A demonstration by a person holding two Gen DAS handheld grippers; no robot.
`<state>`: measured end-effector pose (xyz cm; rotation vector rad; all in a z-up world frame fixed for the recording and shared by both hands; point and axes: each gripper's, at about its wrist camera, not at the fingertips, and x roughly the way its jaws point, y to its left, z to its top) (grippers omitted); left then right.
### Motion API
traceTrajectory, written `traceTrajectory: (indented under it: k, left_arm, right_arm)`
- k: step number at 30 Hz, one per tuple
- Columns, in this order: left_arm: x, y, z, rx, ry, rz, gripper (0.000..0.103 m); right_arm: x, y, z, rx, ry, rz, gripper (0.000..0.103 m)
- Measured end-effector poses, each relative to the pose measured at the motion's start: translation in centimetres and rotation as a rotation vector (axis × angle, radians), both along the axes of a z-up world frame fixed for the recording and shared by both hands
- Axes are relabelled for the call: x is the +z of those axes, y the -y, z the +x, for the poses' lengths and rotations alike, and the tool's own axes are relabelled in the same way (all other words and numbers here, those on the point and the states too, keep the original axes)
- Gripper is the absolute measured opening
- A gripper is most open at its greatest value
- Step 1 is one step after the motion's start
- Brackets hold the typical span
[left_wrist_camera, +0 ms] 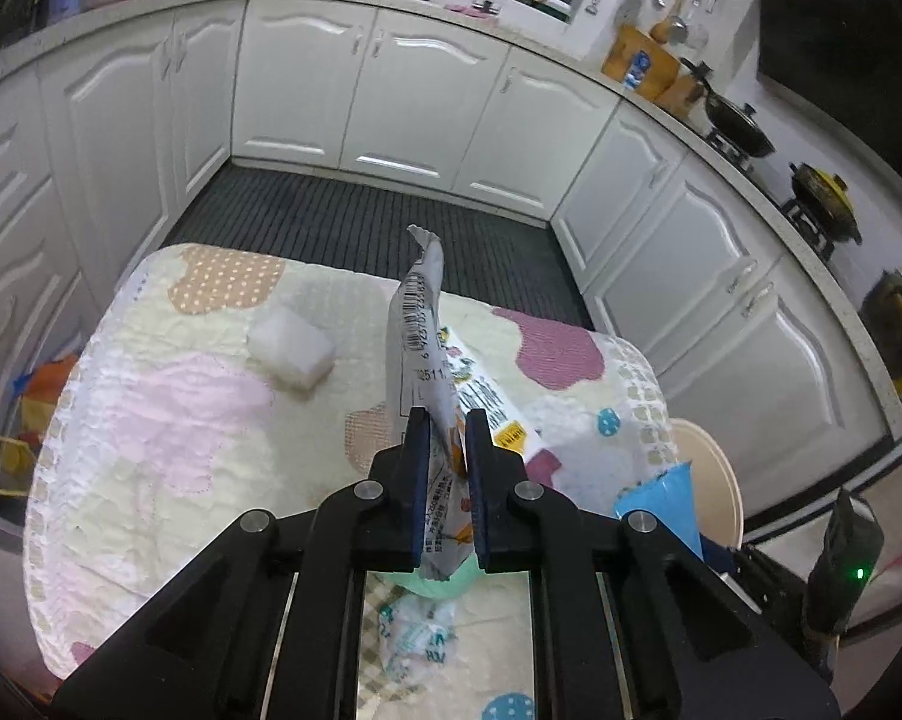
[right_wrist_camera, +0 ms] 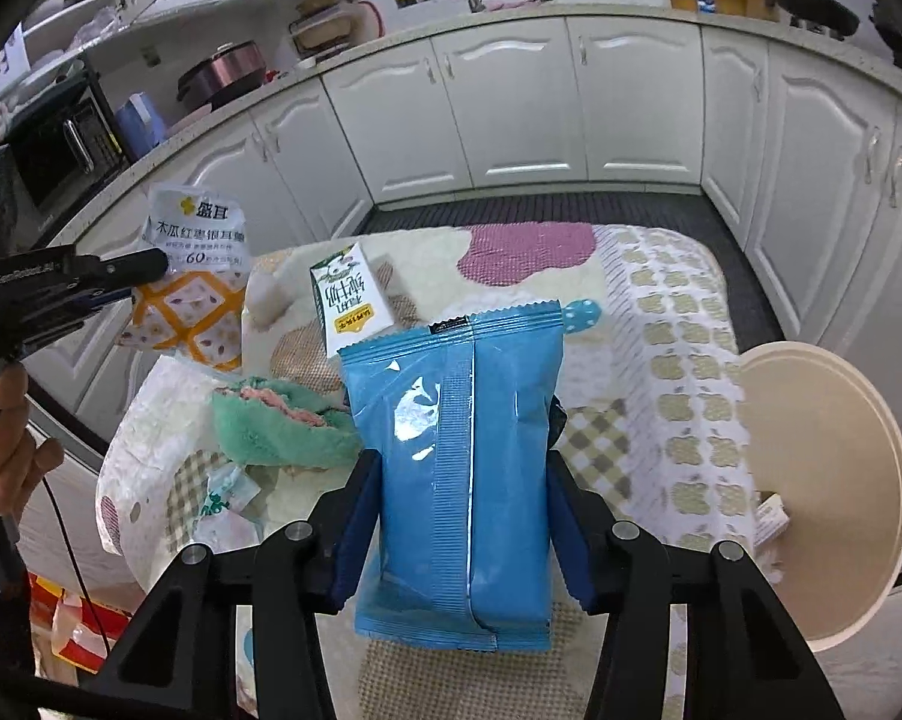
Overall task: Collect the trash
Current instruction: 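Lift the grey bag and blue packet off the table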
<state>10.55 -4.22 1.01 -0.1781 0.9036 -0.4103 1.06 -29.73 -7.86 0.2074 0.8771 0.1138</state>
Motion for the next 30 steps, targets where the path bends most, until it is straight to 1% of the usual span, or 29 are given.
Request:
traceTrajectory:
  k: [3, 6, 7, 8, 11, 12, 13, 15, 16, 17, 20, 21, 24, 26, 27, 30]
  left_arm:
    - [0.1, 0.6, -0.9, -0.026, -0.001, 0.022, 0.009]
    - [-0.9, 1.2, -1.0, -0.045, -0.029, 0.057, 0.009]
    - [-1.5, 1.2, -0.8, -0.037, -0.047, 0.062, 0.009]
    - [-2.1, 1.0, -0.5, -0.009, -0.06, 0.065, 0.009]
    - [-3.0, 0.4, -0.1, 0.039, -0.061, 0.069, 0.013]
    - [-3.1, 0.2, 0.1, 0.048, -0.064, 0.062, 0.023]
    - [-3.3, -0.2, 0.2, 0.061, -0.069, 0.046, 0.039]
    - [-3.4, -1.0, 0.4, 0.082, -0.075, -0.001, 0.055]
    - [-3.4, -1.4, 0.7, 0.095, -0.082, -0.036, 0.06]
    - [-3.5, -1.7, 0.9, 0.105, -0.089, -0.053, 0.06]
    - [-3.9, -1.4, 2.0, 0.118, -0.1, -0.03, 0.06]
    - [-4.4, -1.2, 2.4, 0.119, -0.122, -0.028, 0.06]
    - [-5.8, -0.7, 3.3, 0.107, -0.189, -0.08, 0.06]
    - [-6.3, -0.2, 3.8, 0.115, -0.2, -0.102, 0.064]
    - [-6.5, 0.0, 4.1, 0.127, -0.203, -0.111, 0.069]
    - [-6.6, 0.4, 5.0, 0.164, -0.19, -0.146, 0.072]
  right_arm:
    - [0.1, 0.3, -0.4, -0.004, -0.002, 0.004, 0.051]
    - [0.0, 0.4, -0.7, -0.005, -0.006, 0.006, 0.051]
    - [-0.1, 0.5, -0.7, -0.006, -0.009, 0.01, 0.051]
    - [-0.2, 0.6, -0.8, -0.008, -0.013, 0.019, 0.051]
    - [-0.3, 0.7, -1.0, -0.007, -0.018, 0.03, 0.051]
    - [-0.4, 0.6, -1.0, -0.006, -0.021, 0.027, 0.051]
    - [-0.5, 0.6, -1.0, -0.005, -0.023, 0.024, 0.051]
    - [-0.7, 0.7, -0.9, -0.005, -0.032, 0.023, 0.051]
    - [-0.8, 0.7, -0.9, -0.007, -0.034, 0.025, 0.052]
    - [-0.9, 0.7, -0.8, -0.01, -0.038, 0.031, 0.052]
    - [-1.3, 0.8, -0.5, -0.012, -0.047, 0.046, 0.052]
    - [-1.4, 0.7, -0.4, -0.009, -0.049, 0.046, 0.052]
    - [-1.6, 0.6, -0.3, -0.002, -0.054, 0.042, 0.053]
    - [-1.9, 0.6, -0.2, -0.002, -0.063, 0.044, 0.053]
    - [-2.0, 0.7, -0.1, -0.002, -0.068, 0.045, 0.053]
    - [-2.2, 0.8, 0.0, -0.001, -0.076, 0.047, 0.053]
